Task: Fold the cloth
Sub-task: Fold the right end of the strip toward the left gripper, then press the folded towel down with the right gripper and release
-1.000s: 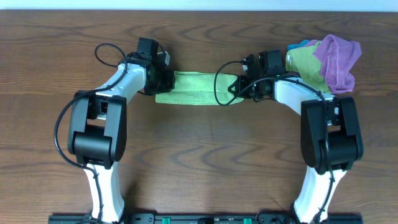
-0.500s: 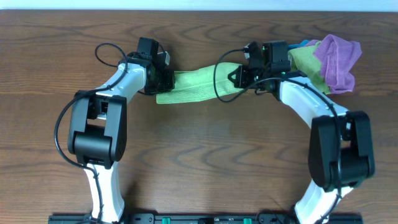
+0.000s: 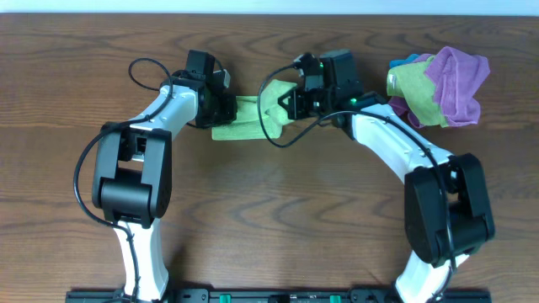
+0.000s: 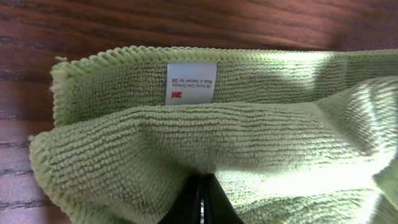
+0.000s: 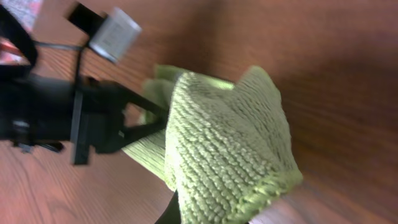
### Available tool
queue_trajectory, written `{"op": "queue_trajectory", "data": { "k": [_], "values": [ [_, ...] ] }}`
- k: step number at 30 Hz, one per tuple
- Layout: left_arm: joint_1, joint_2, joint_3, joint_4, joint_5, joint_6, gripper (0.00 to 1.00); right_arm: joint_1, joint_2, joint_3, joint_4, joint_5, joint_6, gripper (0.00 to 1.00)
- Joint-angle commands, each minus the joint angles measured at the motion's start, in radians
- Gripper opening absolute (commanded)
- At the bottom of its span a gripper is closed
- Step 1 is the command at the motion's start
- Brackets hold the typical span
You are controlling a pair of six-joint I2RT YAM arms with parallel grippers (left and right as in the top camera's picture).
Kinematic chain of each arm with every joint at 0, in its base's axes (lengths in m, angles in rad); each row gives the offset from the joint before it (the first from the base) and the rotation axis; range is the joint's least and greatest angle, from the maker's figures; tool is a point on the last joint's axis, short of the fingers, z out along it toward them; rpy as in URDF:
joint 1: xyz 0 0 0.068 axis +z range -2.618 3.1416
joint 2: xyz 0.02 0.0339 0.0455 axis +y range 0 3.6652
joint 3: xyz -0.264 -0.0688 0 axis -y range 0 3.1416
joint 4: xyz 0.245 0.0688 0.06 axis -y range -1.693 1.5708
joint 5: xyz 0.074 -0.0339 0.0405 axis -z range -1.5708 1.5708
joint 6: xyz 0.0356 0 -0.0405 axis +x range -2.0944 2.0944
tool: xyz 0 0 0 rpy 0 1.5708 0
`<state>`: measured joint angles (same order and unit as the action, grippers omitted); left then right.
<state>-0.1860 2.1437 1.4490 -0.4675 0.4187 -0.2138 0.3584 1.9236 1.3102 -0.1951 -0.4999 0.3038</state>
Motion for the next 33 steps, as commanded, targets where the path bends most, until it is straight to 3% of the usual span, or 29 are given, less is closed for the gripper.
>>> {"op": "queue_trajectory", "data": {
  "k": [1,12,33],
  "values": [
    [-0.001,0.040,0.013,-0.010,-0.023,-0.019,0.06,0.027,-0.015,0.035,0.007,0.030,0.018,0.01],
    [-0.001,0.040,0.015,-0.007,-0.007,-0.019,0.06,0.121,0.024,0.038,0.091,0.108,0.066,0.01],
    [0.030,-0.076,0.132,-0.101,-0.009,-0.006,0.06,0.143,0.088,0.040,0.144,0.145,0.085,0.01]
  ]
}}
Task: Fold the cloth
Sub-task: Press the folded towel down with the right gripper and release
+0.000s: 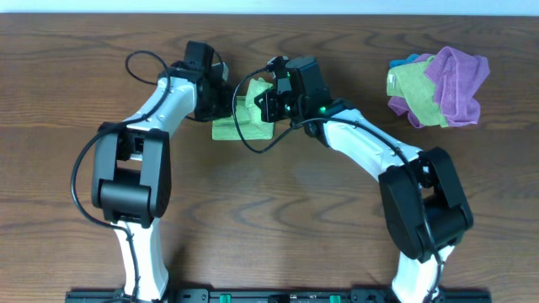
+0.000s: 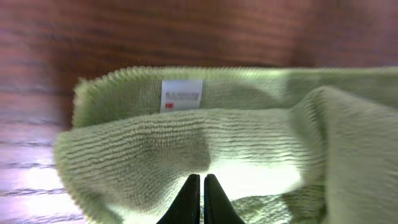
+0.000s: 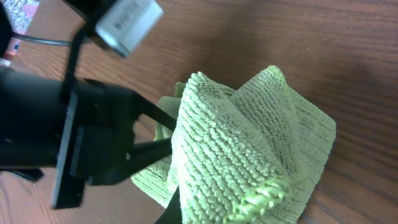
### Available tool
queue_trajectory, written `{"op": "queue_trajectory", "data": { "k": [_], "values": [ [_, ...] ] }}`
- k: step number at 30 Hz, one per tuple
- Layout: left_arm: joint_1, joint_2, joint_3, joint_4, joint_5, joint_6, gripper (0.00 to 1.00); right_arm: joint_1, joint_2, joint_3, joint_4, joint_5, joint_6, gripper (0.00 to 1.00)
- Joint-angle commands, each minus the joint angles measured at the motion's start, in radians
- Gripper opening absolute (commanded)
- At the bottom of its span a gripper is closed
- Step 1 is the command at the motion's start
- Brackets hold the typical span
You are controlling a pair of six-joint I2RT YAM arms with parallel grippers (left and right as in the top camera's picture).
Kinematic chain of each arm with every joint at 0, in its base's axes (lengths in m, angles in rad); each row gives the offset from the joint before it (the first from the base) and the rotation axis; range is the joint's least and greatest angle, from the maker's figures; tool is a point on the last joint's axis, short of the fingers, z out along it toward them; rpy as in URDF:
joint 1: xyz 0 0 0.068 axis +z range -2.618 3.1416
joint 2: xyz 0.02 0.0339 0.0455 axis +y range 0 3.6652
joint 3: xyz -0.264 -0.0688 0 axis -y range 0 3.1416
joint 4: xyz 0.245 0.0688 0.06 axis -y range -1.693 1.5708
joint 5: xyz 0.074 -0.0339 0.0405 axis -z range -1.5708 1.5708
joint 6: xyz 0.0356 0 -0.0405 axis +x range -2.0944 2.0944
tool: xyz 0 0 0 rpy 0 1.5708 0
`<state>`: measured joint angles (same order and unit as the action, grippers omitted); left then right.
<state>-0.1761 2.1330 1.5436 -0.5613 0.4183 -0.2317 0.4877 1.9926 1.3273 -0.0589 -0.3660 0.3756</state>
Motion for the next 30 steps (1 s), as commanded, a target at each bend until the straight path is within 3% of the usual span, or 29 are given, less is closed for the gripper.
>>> {"op": "queue_trajectory", "data": {
  "k": [1,13,26,27,30],
  "values": [
    [0.027,-0.078,0.042,-0.010,-0.011,0.013,0.06,0.016,0.023,0.024,0.008,0.011,0.013,0.01],
    [0.129,-0.214,0.046,-0.012,-0.011,0.019,0.06,0.049,0.091,0.076,0.003,0.011,0.013,0.01],
    [0.151,-0.230,0.046,-0.065,-0.011,0.031,0.06,0.078,0.168,0.146,0.003,0.025,0.021,0.01],
    [0.151,-0.230,0.046,-0.066,-0.011,0.031,0.06,0.079,0.168,0.147,0.003,0.025,0.021,0.02],
    [0.151,-0.230,0.046,-0.066,-0.011,0.031,0.06,0.087,0.168,0.153,0.003,0.018,0.019,0.23]
  ]
}}
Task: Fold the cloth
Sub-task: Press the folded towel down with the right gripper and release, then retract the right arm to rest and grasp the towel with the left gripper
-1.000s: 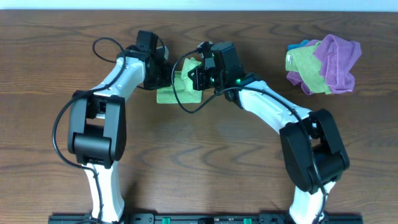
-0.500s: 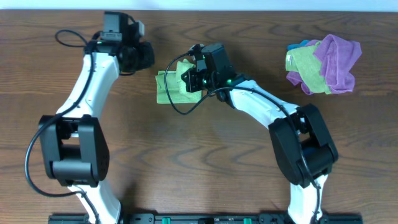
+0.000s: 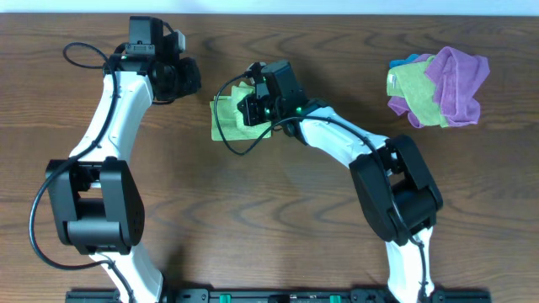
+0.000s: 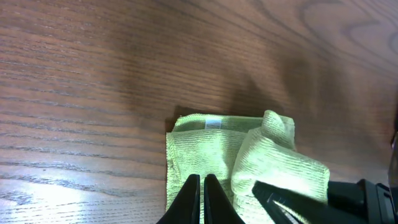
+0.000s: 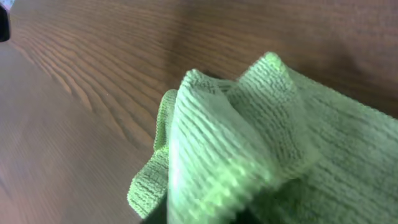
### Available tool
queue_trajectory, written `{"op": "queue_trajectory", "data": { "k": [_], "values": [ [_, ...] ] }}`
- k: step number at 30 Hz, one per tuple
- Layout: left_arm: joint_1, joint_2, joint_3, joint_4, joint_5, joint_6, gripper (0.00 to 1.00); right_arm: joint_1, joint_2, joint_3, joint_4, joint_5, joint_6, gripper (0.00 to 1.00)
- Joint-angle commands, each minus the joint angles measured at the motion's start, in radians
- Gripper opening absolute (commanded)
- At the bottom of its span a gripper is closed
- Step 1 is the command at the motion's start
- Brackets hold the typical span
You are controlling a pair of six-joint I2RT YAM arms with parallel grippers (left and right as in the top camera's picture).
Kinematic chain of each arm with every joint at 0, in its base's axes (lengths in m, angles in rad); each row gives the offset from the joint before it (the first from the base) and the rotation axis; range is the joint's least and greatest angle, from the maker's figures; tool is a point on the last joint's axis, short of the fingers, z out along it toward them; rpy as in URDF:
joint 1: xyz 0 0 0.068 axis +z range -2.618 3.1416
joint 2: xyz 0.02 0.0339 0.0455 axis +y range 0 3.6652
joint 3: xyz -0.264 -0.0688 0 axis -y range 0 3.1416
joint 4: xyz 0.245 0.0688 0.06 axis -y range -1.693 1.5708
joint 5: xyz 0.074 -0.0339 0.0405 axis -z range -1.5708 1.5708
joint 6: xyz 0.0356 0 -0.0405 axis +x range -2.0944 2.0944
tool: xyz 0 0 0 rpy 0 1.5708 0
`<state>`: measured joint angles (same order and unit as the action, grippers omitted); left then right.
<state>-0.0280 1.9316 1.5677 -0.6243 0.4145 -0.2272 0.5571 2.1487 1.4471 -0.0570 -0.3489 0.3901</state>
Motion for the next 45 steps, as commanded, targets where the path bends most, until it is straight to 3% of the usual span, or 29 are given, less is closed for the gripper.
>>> {"op": "queue_trajectory", "data": {
  "k": [1,6,20,24,27,28,29,32,33,40,45],
  "values": [
    [0.003,-0.029,0.022,-0.003,-0.007,0.026,0.06,0.022,0.012,0.036,0.001,0.001,0.005,0.28],
    [0.003,-0.029,0.022,-0.003,-0.007,0.026,0.06,0.053,0.012,0.056,-0.003,-0.019,0.002,0.45],
    [0.021,-0.031,0.026,-0.008,-0.006,0.026,0.06,0.069,0.001,0.077,-0.019,-0.044,-0.003,0.53],
    [0.038,-0.041,0.027,-0.021,0.006,0.025,0.06,0.032,-0.033,0.077,-0.066,-0.044,-0.034,0.61],
    [0.048,-0.057,0.027,-0.039,0.006,0.025,0.23,-0.002,-0.073,0.077,-0.117,-0.044,-0.065,0.80],
    [0.050,-0.064,0.027,-0.052,0.008,0.025,0.29,-0.012,-0.089,0.077,-0.135,-0.044,-0.076,0.94],
    [0.053,-0.072,0.027,-0.065,0.016,0.025,0.41,-0.024,-0.110,0.077,-0.157,-0.043,-0.096,0.99],
    [0.058,-0.092,0.027,-0.104,0.064,0.023,0.74,-0.060,-0.171,0.077,-0.230,-0.043,-0.142,0.99],
    [0.060,-0.096,0.027,-0.117,0.080,0.019,0.98,-0.071,-0.192,0.077,-0.262,-0.043,-0.145,0.99],
    [0.061,-0.098,-0.002,-0.206,0.122,-0.058,0.96,-0.176,-0.388,0.074,-0.591,-0.026,-0.328,0.99],
    [0.061,-0.098,-0.109,-0.173,0.187,-0.107,0.95,-0.299,-0.565,-0.001,-0.700,-0.006,-0.381,0.99]
  ]
}}
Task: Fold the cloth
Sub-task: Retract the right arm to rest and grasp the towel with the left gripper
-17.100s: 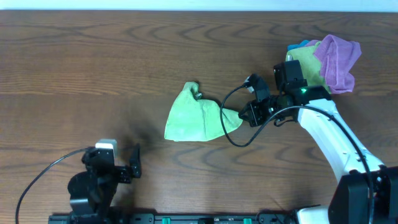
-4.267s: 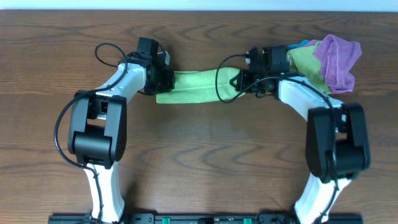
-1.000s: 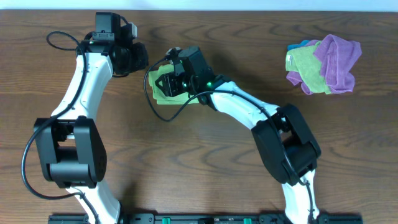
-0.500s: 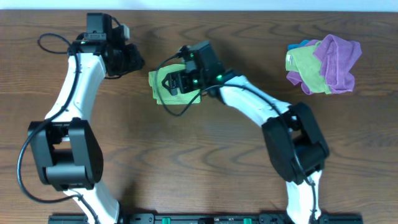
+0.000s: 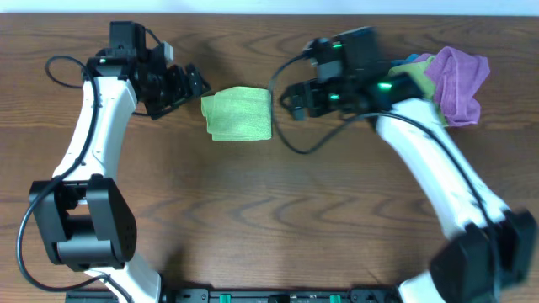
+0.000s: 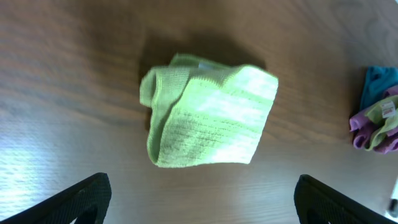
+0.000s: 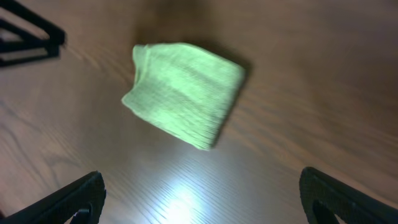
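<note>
The green cloth (image 5: 238, 114) lies folded into a small square on the wooden table, free of both arms. It also shows in the left wrist view as the cloth (image 6: 208, 118) and in the right wrist view as the cloth (image 7: 183, 93). My left gripper (image 5: 192, 84) hangs just left of it, open wide, with one black fingertip (image 6: 87, 196) at each lower corner of its wrist view. To the right of the cloth my right gripper (image 5: 290, 99) is open too, nothing between its fingers.
A heap of purple, green and blue cloths (image 5: 442, 84) lies at the back right of the table (image 5: 269, 219), behind the right arm. Its edge shows in the left wrist view as the heap (image 6: 379, 118).
The right gripper has let go of the cloth, opened and moved off to the right. The left gripper has opened and sits nearer the cloth's left edge. The cloth now lies flat and square.
Both grippers were shut on the green cloth, holding it bunched between them. The right one then stood further left with its end over the cloth, and after that the left one was off it. Now both are open and the cloth rests folded.
</note>
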### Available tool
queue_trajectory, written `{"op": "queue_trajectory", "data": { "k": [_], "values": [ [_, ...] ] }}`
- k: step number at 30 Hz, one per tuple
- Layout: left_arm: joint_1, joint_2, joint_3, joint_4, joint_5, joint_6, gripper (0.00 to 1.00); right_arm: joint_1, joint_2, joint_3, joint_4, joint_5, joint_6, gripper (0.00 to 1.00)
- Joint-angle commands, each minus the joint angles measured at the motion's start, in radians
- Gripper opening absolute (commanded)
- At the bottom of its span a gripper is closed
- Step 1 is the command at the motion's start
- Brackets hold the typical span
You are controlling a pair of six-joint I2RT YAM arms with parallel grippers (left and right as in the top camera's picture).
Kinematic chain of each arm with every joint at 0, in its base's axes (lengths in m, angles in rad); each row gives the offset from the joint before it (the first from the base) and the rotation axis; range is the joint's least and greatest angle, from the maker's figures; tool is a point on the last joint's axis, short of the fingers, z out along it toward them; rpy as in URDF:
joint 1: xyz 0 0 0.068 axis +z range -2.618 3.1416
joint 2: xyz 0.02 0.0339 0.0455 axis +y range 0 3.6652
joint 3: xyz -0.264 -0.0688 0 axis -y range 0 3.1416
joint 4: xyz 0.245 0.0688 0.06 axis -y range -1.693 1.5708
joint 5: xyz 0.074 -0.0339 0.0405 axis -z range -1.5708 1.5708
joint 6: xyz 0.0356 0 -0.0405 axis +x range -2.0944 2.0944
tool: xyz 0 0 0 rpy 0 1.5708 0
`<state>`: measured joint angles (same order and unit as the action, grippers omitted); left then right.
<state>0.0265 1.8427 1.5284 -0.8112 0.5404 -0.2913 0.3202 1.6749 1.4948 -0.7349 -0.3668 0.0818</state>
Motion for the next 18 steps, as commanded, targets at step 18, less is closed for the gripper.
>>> {"op": "queue_trajectory", "data": {
  "k": [18],
  "values": [
    [-0.012,-0.008,-0.484,0.505,0.246,-0.423,0.95,-0.564,-0.858,-0.788,0.061,-0.162,-0.077,0.99]
  ]
}}
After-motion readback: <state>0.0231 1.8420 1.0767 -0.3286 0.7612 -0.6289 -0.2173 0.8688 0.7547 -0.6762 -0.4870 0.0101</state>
